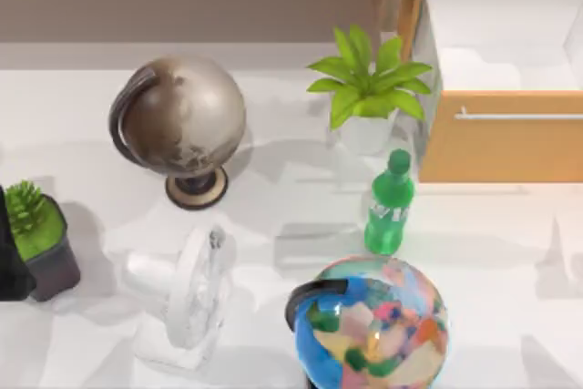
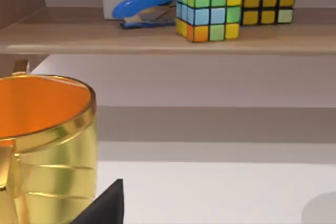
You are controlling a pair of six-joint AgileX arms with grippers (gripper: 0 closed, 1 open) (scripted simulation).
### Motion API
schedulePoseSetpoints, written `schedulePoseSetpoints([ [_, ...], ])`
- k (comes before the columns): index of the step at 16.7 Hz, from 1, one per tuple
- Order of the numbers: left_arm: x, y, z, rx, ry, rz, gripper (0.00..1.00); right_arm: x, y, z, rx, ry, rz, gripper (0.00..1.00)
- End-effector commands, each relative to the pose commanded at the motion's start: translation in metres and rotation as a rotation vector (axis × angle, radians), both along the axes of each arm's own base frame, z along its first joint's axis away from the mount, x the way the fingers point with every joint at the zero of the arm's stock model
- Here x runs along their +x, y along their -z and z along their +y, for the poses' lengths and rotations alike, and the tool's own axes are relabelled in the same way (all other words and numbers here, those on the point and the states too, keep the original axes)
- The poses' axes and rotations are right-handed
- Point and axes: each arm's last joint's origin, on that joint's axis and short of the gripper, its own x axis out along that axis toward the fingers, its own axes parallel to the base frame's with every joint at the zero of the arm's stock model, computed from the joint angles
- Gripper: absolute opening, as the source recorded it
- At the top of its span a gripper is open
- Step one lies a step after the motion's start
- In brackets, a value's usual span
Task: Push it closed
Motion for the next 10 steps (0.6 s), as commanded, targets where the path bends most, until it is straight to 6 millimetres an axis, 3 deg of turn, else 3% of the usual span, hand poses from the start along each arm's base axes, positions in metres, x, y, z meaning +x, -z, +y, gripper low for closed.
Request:
schedulePoseSetpoints([
  [4,0.0,0.0,0.0,0.0,0.0,0.0,1.0,0.001,-0.007,-0.002,-0.002,0.007,-0.013,1.0],
  [10,0.0,0.0,0.0,0.0,0.0,0.0,1.0,0.024,-0.048,-0.014,-0.008,0.019,-0.033,1.0],
])
